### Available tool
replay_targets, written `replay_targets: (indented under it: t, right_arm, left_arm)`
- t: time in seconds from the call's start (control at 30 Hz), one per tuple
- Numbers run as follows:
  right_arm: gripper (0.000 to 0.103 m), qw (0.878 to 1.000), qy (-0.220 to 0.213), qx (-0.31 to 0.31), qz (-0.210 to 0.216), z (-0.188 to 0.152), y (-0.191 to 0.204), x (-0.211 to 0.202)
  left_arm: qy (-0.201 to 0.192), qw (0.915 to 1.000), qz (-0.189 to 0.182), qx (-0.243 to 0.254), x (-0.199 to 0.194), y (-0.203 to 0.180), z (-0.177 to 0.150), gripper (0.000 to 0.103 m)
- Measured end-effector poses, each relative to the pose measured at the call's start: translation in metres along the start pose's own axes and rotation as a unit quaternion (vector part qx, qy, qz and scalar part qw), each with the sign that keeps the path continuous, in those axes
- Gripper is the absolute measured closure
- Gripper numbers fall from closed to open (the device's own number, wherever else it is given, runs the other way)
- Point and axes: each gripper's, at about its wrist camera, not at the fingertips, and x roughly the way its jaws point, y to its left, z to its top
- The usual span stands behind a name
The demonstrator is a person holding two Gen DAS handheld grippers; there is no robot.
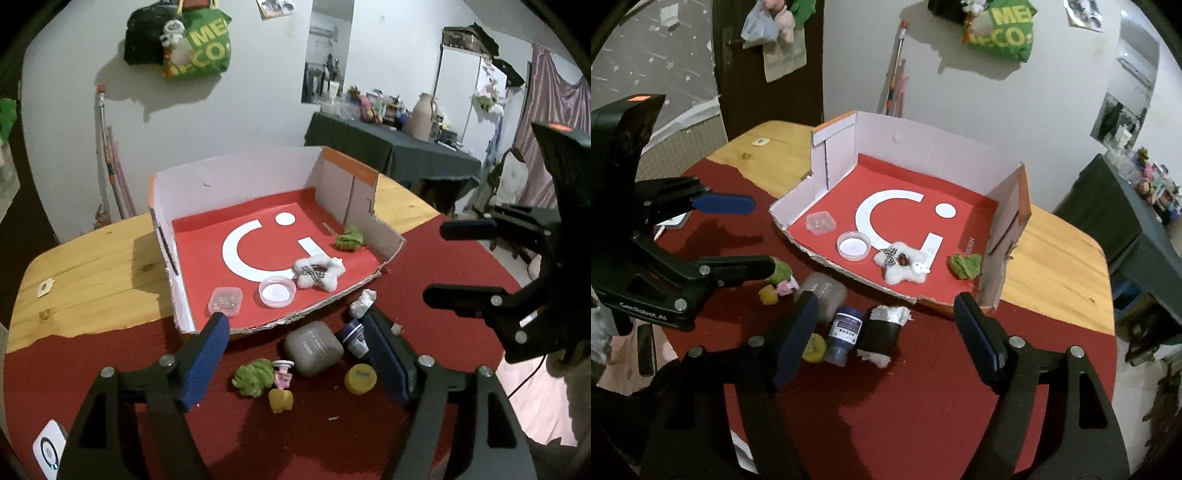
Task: Organize objects
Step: 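Withdraw both tools from the box back over the mat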
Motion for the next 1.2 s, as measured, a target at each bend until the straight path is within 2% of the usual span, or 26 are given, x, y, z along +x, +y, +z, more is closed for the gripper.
replay_targets:
  t: [0.13,0.4,0.47,0.73,1.0,1.2]
  right_arm:
    - [0.023,0.999,-0.023,0.022,-0.006,-0.011,0.002,-0.006]
    - [0.021,0.994,-0.072,0.072,-0.031,-0.035,0.000,-0.018]
    - [0.021,0.992,-0.087,0.081,-0.045,-0.042,0.001,-0.021]
    - [0.017,0.986,-0.108,0.105,-0.070,-0.068,0.005,-0.014]
    - [0.017,0.986,-0.088,0.130,-0.064,-0.087,0.004,0.006]
    - [0.017,0.985,-0.074,0.143,-0.058,-0.096,0.002,0.018]
  left_arm:
    - [-0.024,0.9996,0.007,-0.009,-0.010,-0.003,-0.008,0.021]
    - [-0.073,0.9959,0.047,-0.025,-0.027,-0.009,-0.024,0.019]
    - [-0.085,0.9943,0.054,-0.036,-0.031,-0.009,-0.030,0.014]
    - [-0.119,0.9863,0.099,-0.057,-0.035,-0.018,-0.057,0.010]
    - [-0.101,0.9855,0.120,-0.065,-0.016,-0.023,-0.078,0.007]
    - [-0.079,0.9860,0.118,-0.088,-0.003,-0.019,-0.089,0.006]
